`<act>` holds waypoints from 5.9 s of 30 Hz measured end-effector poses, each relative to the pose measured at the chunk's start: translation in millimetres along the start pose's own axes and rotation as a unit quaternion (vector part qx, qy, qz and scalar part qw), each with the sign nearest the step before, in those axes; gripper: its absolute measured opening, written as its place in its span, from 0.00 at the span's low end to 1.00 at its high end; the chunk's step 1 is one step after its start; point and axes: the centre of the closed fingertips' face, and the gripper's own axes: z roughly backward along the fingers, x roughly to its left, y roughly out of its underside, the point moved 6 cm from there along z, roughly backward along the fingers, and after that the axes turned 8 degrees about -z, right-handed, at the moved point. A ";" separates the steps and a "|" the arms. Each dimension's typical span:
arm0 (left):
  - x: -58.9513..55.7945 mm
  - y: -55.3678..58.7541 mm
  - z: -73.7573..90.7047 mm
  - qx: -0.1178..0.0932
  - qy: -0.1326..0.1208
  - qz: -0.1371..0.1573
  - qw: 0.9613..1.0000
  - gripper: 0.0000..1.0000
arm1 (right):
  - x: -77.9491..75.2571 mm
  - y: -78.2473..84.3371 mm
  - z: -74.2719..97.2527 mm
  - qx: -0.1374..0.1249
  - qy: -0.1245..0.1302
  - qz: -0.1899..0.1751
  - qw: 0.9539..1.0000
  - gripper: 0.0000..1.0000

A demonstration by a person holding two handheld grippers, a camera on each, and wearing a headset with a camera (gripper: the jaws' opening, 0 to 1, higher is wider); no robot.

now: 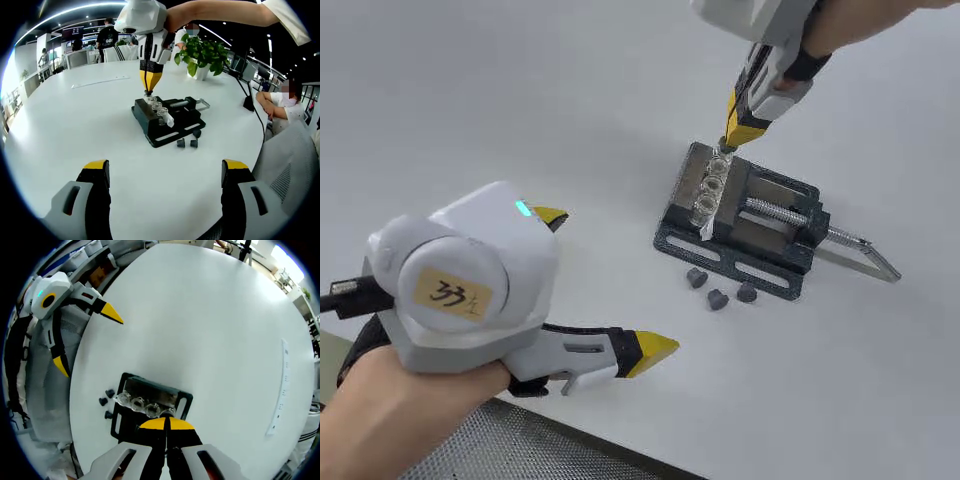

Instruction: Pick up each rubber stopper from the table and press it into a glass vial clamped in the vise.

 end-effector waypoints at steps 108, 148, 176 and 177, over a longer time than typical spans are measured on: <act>4.3 -6.5 12.6 -0.003 -0.019 -0.006 1.000 0.91 | 1.9 7.8 15.4 -0.057 -0.012 -0.039 0.998 0.00; 4.5 0.3 11.5 0.001 -0.024 0.009 1.000 0.91 | -6.2 4.1 5.6 -0.036 -0.029 -0.058 0.997 0.00; 9.2 -14.6 12.3 -0.011 -0.024 -0.012 1.000 0.91 | 1.0 10.1 7.7 -0.098 -0.006 -0.084 0.992 0.00; 8.8 -15.8 12.1 -0.011 -0.023 -0.012 1.000 0.91 | 1.7 11.3 7.7 -0.105 -0.006 -0.085 0.991 0.00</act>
